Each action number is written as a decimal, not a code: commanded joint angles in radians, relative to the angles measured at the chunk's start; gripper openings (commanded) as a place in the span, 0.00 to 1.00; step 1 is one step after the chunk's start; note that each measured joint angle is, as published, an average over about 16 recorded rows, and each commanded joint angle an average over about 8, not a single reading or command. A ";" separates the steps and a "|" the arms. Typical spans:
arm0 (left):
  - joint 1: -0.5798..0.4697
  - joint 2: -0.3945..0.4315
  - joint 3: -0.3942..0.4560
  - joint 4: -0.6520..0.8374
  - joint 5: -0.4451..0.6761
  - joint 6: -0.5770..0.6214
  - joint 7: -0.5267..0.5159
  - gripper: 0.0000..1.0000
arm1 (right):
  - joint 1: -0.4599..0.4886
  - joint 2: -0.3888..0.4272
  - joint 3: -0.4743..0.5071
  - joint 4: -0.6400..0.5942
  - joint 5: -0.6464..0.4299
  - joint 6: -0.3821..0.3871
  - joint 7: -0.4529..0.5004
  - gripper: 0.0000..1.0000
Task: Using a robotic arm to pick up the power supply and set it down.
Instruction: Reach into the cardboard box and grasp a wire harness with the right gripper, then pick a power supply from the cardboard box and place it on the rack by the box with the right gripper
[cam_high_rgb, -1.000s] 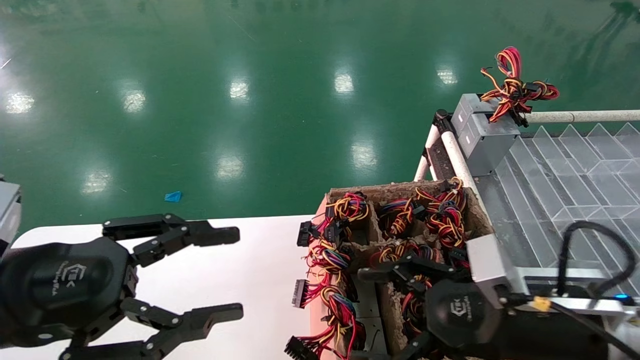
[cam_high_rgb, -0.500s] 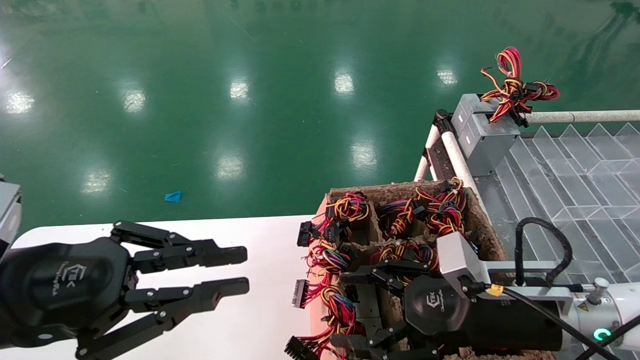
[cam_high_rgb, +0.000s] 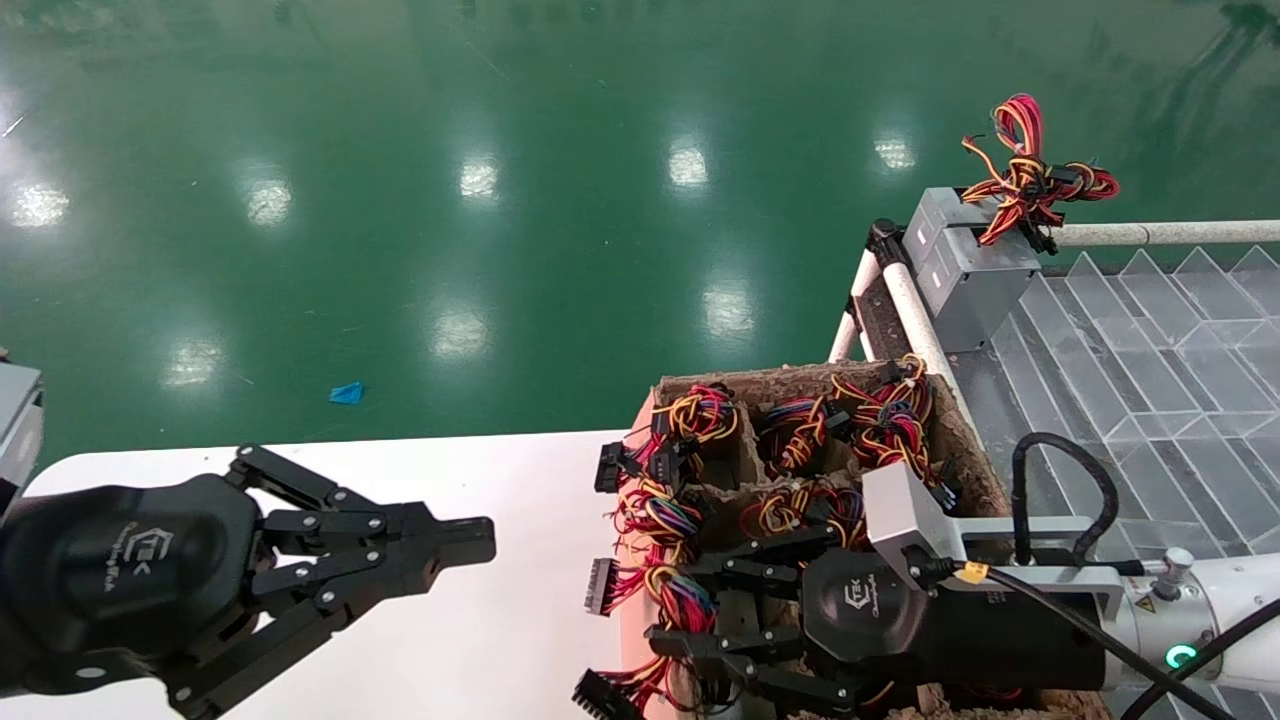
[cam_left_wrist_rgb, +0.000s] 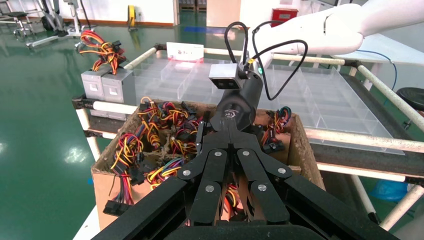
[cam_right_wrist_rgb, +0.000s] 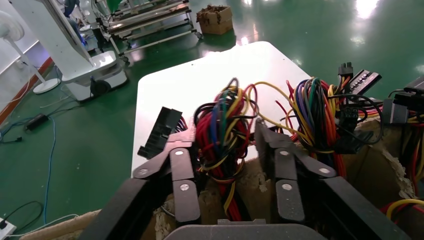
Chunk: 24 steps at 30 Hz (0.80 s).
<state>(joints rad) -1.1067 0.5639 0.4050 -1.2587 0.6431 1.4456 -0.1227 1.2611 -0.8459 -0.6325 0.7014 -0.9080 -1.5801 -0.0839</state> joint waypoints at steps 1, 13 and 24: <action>0.000 0.000 0.000 0.000 0.000 0.000 0.000 0.00 | 0.005 -0.001 -0.010 -0.010 0.004 0.000 -0.007 0.00; 0.000 0.000 0.000 0.000 0.000 0.000 0.000 0.00 | 0.009 0.041 -0.052 0.018 0.079 -0.001 0.003 0.00; 0.000 0.000 0.000 0.000 0.000 0.000 0.000 0.00 | 0.026 0.112 -0.025 0.128 0.295 -0.003 0.072 0.00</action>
<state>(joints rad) -1.1068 0.5639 0.4051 -1.2587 0.6430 1.4456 -0.1226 1.2943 -0.7335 -0.6537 0.8231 -0.6186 -1.5819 -0.0164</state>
